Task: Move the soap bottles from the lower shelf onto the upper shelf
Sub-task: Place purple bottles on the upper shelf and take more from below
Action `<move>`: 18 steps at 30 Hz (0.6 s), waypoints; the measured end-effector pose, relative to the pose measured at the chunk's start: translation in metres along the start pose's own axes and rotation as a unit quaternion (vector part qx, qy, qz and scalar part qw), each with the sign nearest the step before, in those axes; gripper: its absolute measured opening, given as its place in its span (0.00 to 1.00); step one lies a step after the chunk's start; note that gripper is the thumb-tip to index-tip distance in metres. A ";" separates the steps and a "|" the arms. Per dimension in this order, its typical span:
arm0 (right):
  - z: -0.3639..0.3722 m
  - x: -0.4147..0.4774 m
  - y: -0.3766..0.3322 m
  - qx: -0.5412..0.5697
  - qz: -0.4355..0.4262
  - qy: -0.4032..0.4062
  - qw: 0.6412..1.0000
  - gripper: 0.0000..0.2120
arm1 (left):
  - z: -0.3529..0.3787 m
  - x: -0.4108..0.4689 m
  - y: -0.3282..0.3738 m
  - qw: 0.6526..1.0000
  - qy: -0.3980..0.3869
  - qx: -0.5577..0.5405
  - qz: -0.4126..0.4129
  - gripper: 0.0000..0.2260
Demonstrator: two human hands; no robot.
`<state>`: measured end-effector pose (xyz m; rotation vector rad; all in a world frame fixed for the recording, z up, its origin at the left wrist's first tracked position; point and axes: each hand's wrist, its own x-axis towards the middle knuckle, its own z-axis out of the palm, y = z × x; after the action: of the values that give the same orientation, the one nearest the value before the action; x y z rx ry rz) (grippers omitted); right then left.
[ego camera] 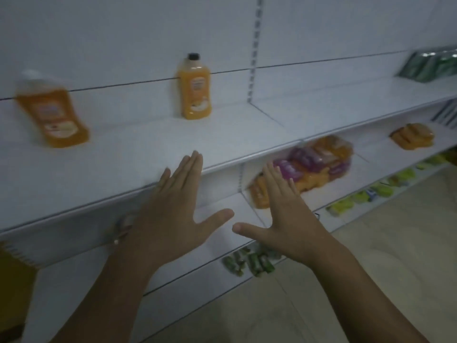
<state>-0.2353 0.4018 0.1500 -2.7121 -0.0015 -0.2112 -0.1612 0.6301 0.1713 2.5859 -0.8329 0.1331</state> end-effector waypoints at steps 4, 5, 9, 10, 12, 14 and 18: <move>-0.031 -0.053 0.085 0.004 0.056 0.005 0.998 0.60 | 0.057 0.021 0.090 0.998 -0.055 -0.012 0.025 0.50; -0.036 -0.062 0.102 0.010 0.071 0.003 0.997 0.60 | 0.069 0.025 0.108 0.997 -0.070 -0.012 0.032 0.50; -0.052 -0.085 0.166 0.029 0.118 0.012 0.992 0.60 | 0.111 0.051 0.167 0.993 -0.108 -0.014 0.053 0.49; -0.054 -0.087 0.180 0.035 0.126 0.016 0.991 0.60 | 0.122 0.059 0.176 0.991 -0.117 -0.018 0.056 0.50; -0.056 -0.085 0.207 0.036 0.136 0.023 0.990 0.61 | 0.141 0.077 0.190 0.989 -0.136 -0.025 0.060 0.50; -0.057 -0.080 0.234 0.032 0.144 0.022 0.989 0.60 | 0.162 0.096 0.203 0.986 -0.152 -0.027 0.068 0.49; -0.058 -0.060 0.290 0.041 0.156 0.022 0.987 0.62 | 0.201 0.138 0.223 0.981 -0.168 -0.039 0.087 0.48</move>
<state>-0.2939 0.1156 0.0750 -2.5811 0.4154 -0.1717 -0.1846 0.3088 0.0987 2.4947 -1.1588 -0.2878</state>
